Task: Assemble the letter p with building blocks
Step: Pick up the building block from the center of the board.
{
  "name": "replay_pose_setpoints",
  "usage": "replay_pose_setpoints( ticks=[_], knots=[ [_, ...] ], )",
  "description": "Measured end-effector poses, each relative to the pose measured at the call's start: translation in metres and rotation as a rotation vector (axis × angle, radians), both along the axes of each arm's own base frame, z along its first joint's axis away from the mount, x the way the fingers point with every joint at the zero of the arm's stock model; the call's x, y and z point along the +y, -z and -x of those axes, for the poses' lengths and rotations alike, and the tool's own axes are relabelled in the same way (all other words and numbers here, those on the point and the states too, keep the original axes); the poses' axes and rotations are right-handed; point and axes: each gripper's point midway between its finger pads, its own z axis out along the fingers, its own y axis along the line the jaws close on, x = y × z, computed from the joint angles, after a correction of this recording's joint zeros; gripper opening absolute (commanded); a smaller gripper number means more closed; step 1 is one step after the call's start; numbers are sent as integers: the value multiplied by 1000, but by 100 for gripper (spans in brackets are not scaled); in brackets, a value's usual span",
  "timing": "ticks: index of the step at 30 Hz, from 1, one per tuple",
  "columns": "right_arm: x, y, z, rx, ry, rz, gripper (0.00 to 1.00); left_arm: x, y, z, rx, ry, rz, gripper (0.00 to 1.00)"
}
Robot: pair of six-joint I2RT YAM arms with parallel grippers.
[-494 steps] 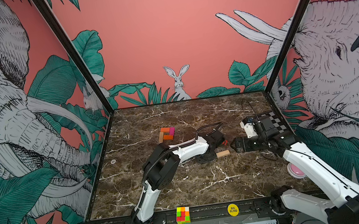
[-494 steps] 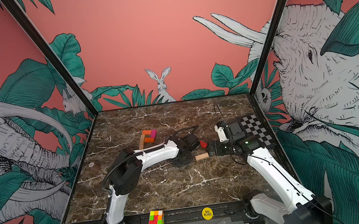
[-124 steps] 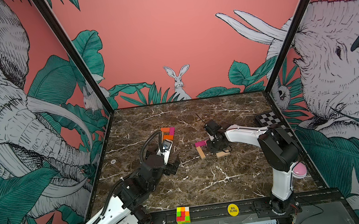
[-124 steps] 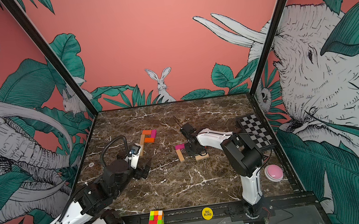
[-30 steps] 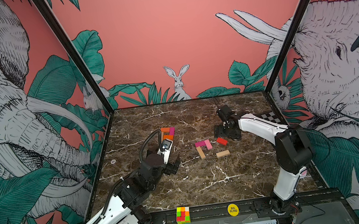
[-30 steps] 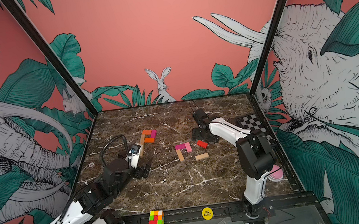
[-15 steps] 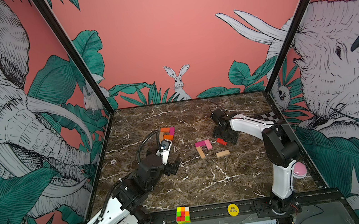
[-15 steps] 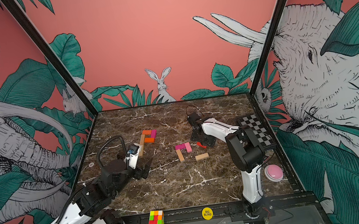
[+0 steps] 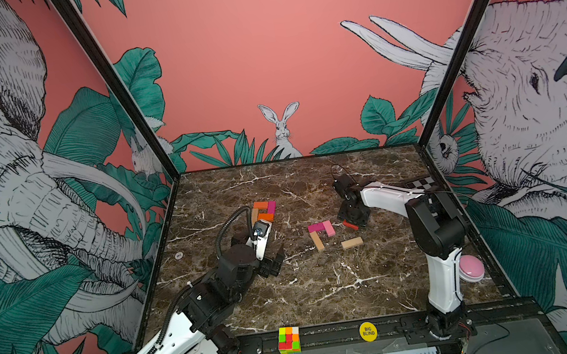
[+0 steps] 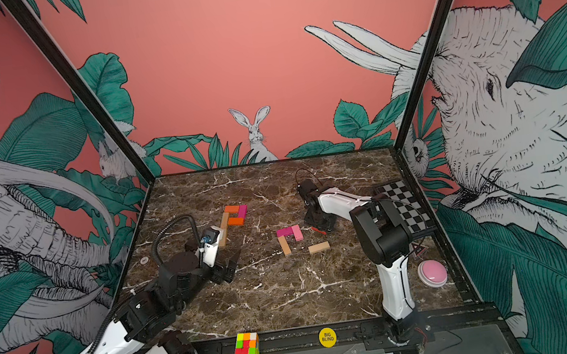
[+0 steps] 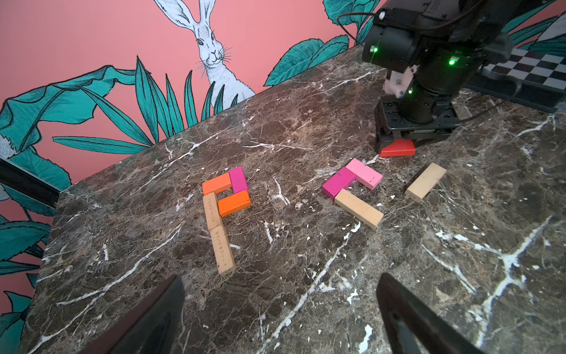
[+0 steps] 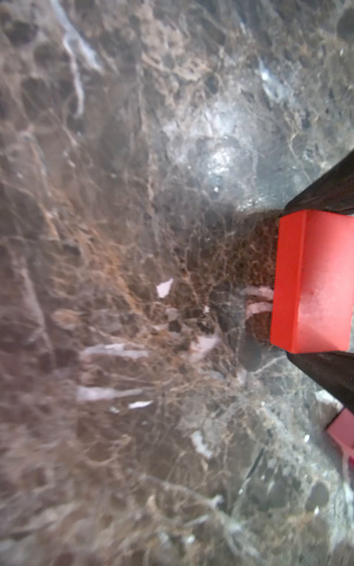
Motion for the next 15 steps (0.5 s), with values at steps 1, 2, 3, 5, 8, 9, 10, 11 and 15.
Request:
replay_pose_setpoints(
  ticks=[1,2,3,5,8,9,10,11,15],
  knots=[
    [0,0,0,-4,1,-8,58,0,0,0,0,0,0,100],
    [0,0,0,-9,-1,-14,58,0,0,0,0,0,0,100],
    [0,-1,0,-10,-3,-17,58,0,0,0,0,0,0,99],
    [0,0,0,-10,-8,-16,57,0,0,0,0,0,0,99],
    [0,-1,0,-12,-22,-13,54,0,0,0,0,0,0,100],
    [0,-1,0,-13,-31,-11,54,0,0,0,0,0,0,100],
    [0,-1,0,-14,-39,-8,54,0,0,0,0,0,0,99],
    [-1,-2,1,-18,-52,-3,54,0,0,0,0,0,0,99],
    [-1,-7,6,-36,-134,22,54,0,0,0,1,0,0,100]
  ],
)
